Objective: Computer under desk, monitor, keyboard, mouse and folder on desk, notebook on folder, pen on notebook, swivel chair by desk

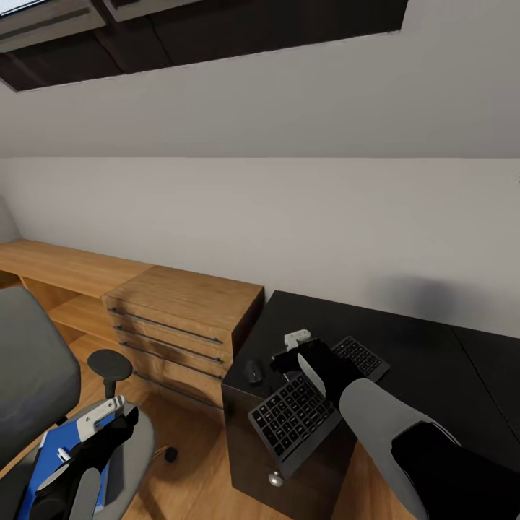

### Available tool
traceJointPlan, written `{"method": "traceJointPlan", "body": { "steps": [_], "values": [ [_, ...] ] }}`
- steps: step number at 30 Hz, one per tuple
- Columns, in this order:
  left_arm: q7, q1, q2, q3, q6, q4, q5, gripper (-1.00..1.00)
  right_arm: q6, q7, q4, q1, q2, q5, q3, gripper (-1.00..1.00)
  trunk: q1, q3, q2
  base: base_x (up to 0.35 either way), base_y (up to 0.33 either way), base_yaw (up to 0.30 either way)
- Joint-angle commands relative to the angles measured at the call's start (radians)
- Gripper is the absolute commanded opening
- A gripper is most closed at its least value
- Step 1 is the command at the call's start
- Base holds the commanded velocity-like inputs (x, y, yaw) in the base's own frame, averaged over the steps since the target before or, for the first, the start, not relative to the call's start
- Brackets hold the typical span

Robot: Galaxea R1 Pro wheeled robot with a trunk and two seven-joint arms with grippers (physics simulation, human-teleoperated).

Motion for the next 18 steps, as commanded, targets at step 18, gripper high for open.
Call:
{"method": "traceJointPlan", "body": {
  "steps": [18],
  "values": [
    [0.006,-0.001,-0.001,-0.004,-0.002,0.035,0.008,1.0,0.09,-0.01,-0.476,0.226,-0.034,-0.003,0.007,1.0,0.0,0.027,-0.001,0.0,0.0,0.0]
  ]
}}
